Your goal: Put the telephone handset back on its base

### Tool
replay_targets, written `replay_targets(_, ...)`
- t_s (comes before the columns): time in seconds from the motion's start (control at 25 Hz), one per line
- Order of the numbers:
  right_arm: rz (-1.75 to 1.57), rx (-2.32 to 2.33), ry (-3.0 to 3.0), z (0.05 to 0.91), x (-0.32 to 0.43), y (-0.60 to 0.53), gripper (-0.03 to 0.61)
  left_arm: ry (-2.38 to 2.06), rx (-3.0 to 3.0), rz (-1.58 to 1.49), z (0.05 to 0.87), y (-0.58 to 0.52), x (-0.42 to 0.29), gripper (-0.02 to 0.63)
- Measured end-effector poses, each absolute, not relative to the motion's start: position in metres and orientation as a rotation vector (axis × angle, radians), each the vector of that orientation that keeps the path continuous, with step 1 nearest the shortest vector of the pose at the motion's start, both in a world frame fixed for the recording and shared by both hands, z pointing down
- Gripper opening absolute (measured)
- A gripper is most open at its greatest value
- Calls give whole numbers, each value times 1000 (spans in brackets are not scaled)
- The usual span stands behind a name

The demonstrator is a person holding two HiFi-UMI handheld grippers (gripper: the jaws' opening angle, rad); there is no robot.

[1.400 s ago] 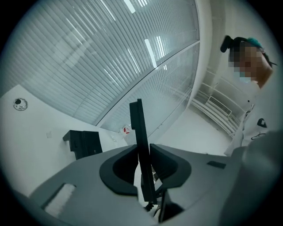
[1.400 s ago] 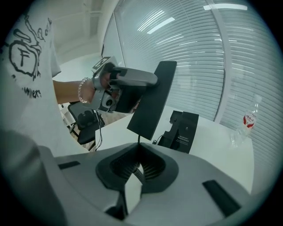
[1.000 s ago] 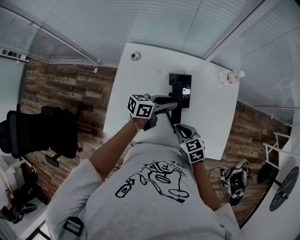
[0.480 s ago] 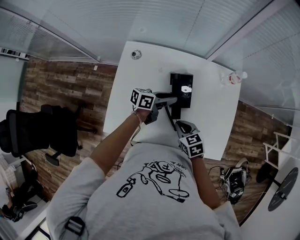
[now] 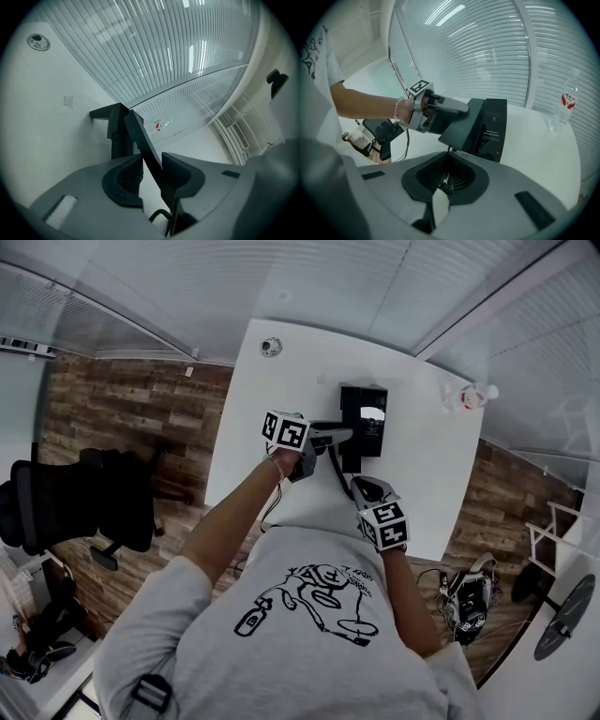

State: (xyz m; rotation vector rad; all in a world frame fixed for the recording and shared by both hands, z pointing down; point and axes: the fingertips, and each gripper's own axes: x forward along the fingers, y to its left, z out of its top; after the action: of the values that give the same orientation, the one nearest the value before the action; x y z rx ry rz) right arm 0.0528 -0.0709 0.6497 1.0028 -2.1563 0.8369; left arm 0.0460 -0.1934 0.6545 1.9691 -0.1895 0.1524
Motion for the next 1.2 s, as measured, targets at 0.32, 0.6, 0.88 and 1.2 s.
replay_targets(0.32, 858, 1009, -2144, 655, 53, -79, 9, -179, 1942, 152, 666, -201, 46, 124)
replay_targets(0.6, 886, 1017, -2133, 663, 56, -82, 9, -242, 2009, 233, 676, -206, 44, 136)
replay_targets(0.88, 920, 1015, -2120, 674, 53, -86, 9, -332, 2082, 349, 678, -211, 41, 160)
replay_targets(1.2, 945, 995, -2083, 694, 50, -90, 9, -411, 2090, 422, 687, -215, 38, 161)
